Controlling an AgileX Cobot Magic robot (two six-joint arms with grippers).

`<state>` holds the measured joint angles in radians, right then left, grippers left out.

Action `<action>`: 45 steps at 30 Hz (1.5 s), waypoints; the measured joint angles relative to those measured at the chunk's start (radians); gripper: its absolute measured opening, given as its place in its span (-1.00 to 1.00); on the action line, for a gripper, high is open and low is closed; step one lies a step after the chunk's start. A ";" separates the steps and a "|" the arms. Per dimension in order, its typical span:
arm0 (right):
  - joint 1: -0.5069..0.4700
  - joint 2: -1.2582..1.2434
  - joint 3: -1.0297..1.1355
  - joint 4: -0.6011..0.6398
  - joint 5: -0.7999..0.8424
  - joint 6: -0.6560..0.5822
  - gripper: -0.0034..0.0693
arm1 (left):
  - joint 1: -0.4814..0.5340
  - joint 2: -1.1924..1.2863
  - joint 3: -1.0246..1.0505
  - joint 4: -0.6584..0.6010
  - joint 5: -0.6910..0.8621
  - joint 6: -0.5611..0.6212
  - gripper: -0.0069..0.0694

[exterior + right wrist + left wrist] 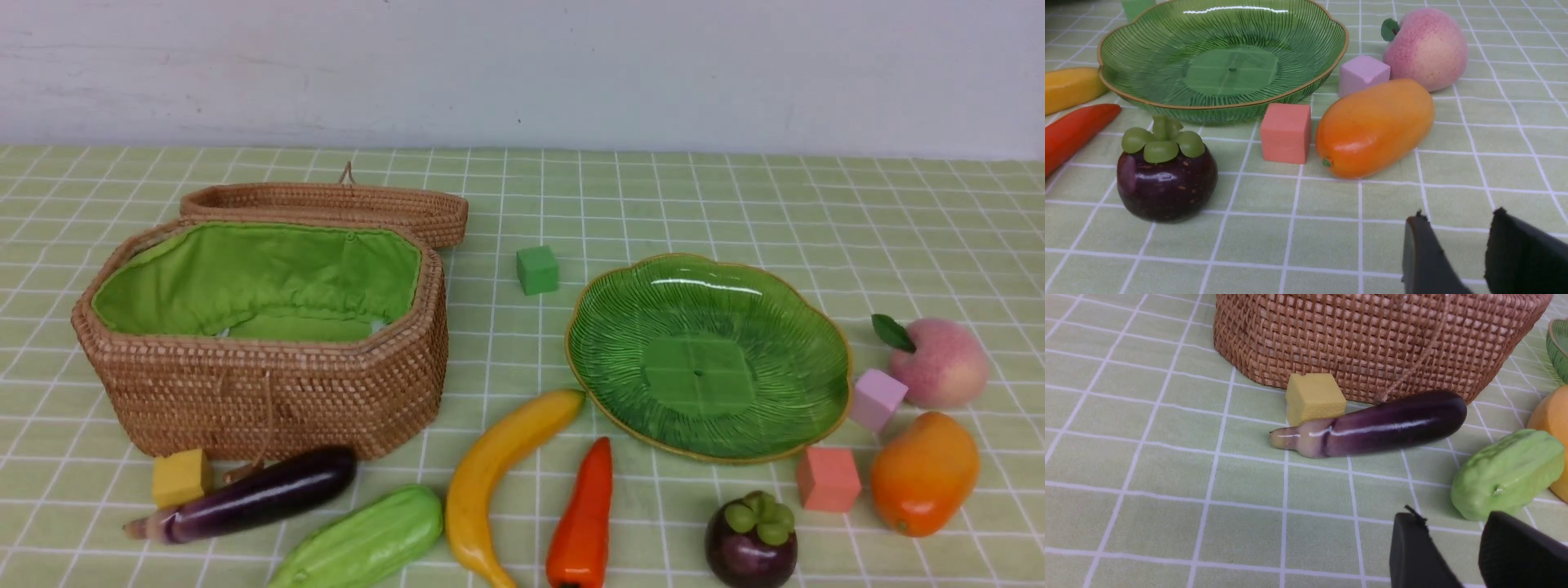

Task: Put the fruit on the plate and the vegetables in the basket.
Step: Take a chayote with your left arm and place it on the basket on the left.

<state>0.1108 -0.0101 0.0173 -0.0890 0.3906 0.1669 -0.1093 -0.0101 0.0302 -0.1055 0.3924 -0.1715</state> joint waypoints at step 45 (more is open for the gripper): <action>0.000 0.000 0.000 -0.016 -0.003 0.000 -0.25 | 0.000 0.000 0.000 -0.020 -0.095 -0.008 -0.19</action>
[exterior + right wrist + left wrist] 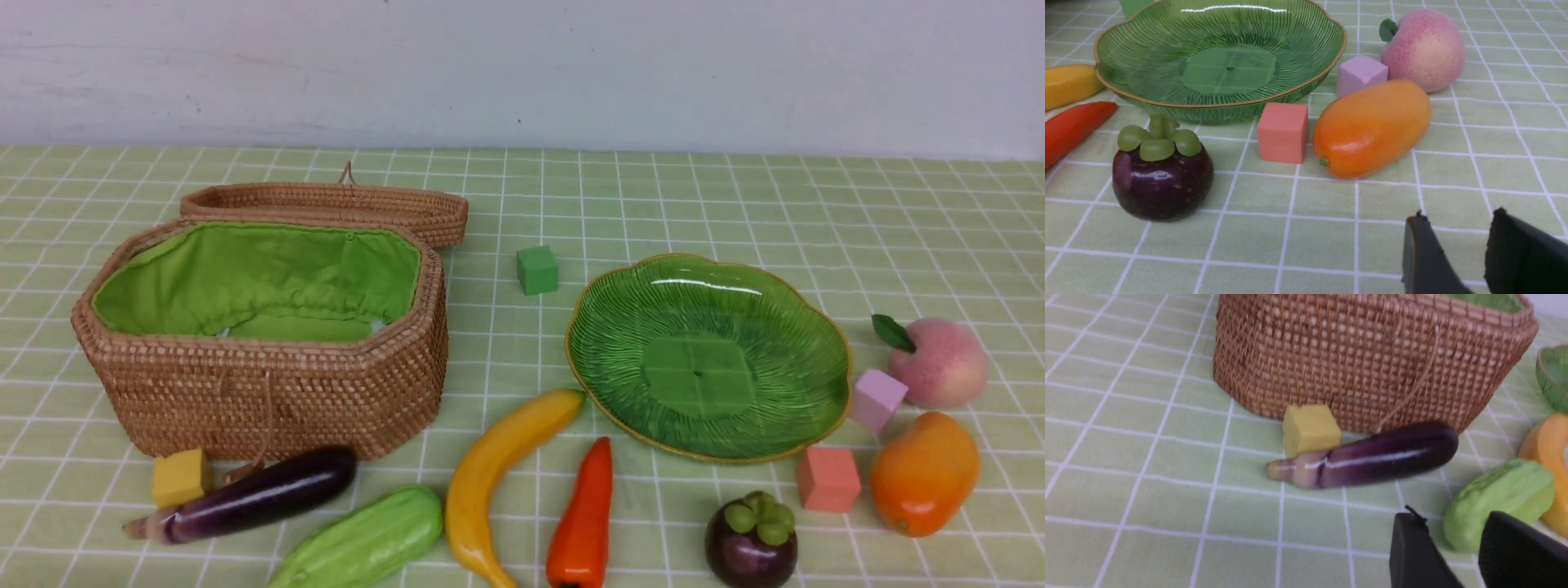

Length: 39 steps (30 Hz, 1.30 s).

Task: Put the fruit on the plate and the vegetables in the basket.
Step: Take a chayote with your left arm and place it on the basket on the left.

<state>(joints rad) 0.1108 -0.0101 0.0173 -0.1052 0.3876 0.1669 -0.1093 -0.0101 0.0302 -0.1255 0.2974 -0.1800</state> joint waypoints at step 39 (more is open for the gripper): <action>0.000 0.363 -0.619 0.609 0.541 -0.557 -0.91 | -0.157 0.845 -0.667 -0.227 0.518 0.558 -0.81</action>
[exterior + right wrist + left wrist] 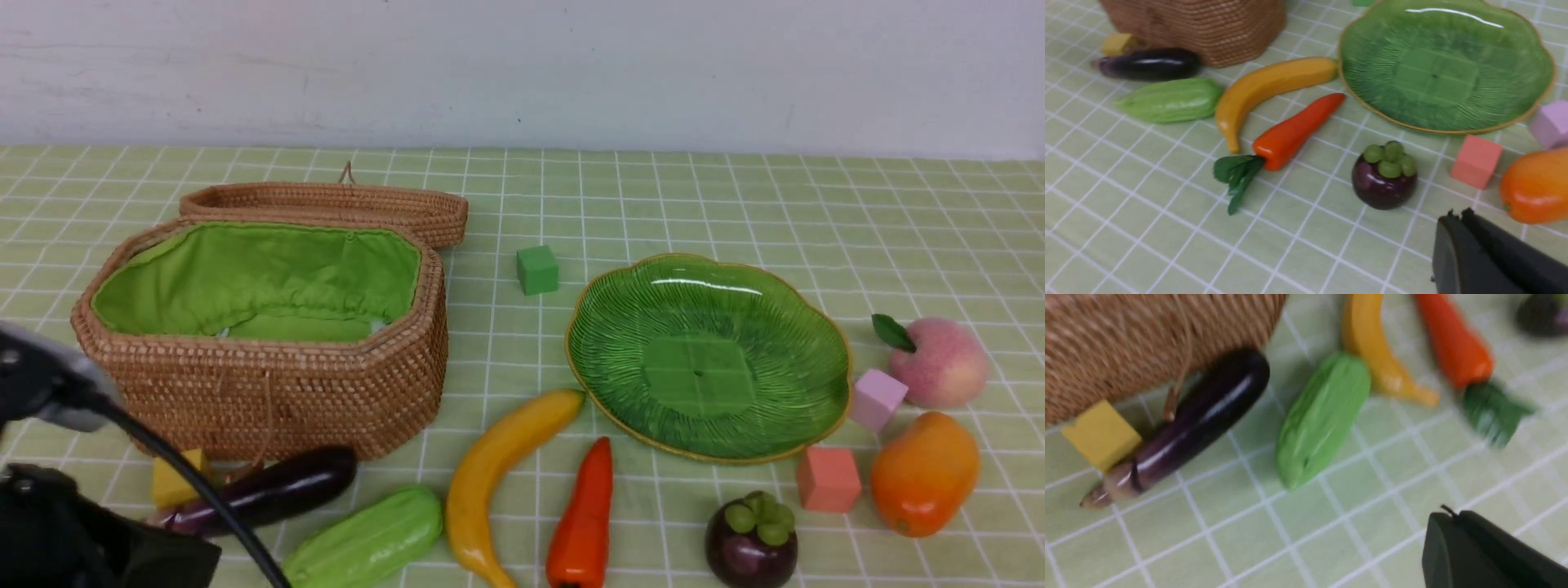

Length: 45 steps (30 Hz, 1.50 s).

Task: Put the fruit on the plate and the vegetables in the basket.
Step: Take a chayote with your left arm and place it on the basket on the left.

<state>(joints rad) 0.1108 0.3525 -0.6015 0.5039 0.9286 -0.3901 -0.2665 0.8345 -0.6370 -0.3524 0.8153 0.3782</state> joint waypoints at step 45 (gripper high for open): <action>0.000 0.065 -0.051 0.364 0.049 -0.447 -0.85 | -0.276 0.621 -0.132 0.307 -0.348 -0.007 0.70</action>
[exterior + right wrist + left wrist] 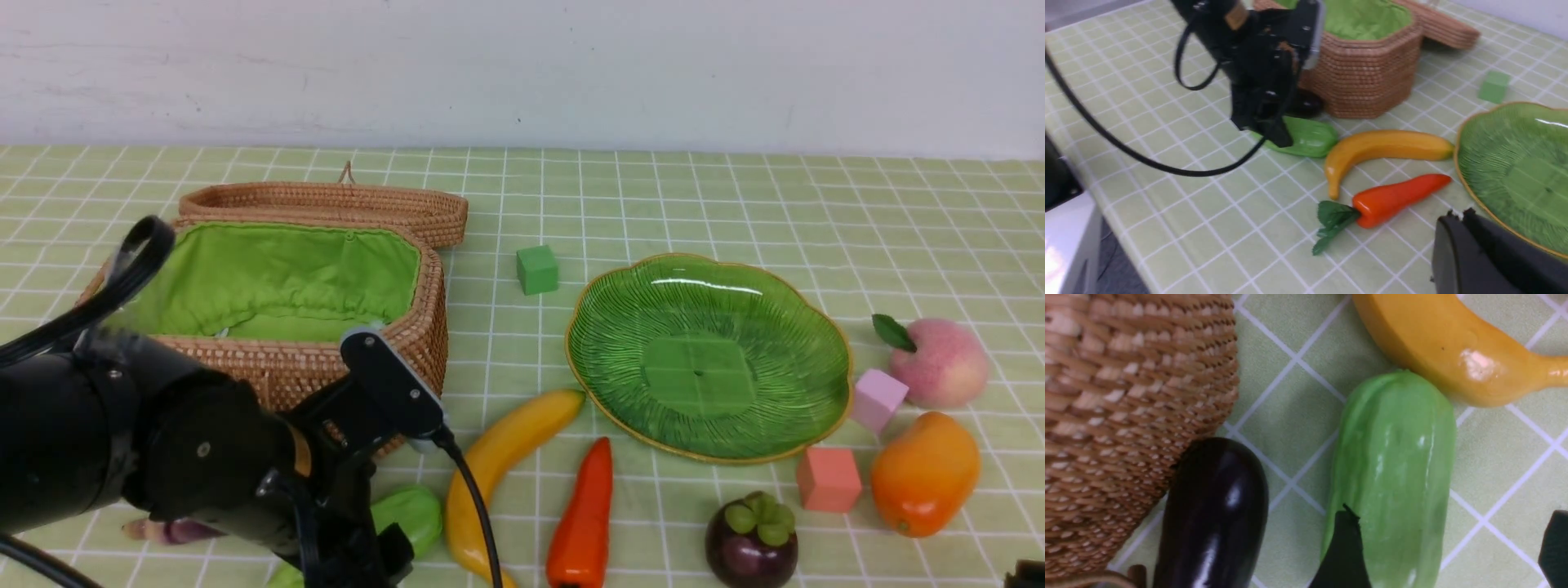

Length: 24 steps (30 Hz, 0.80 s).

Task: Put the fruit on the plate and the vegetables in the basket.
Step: Take a chayote with your left arm and place it on the basket on the left.

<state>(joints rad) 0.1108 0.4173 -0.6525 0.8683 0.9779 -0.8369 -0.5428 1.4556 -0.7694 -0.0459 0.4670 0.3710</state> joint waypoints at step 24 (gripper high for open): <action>0.000 0.080 -0.105 -0.018 0.125 0.030 -0.82 | 0.000 0.073 0.000 0.046 -0.078 0.001 0.70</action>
<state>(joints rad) 0.1108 0.4969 -0.7579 0.8507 1.1033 -0.8064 -0.5428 1.5287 -0.7694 0.0000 0.3886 0.3717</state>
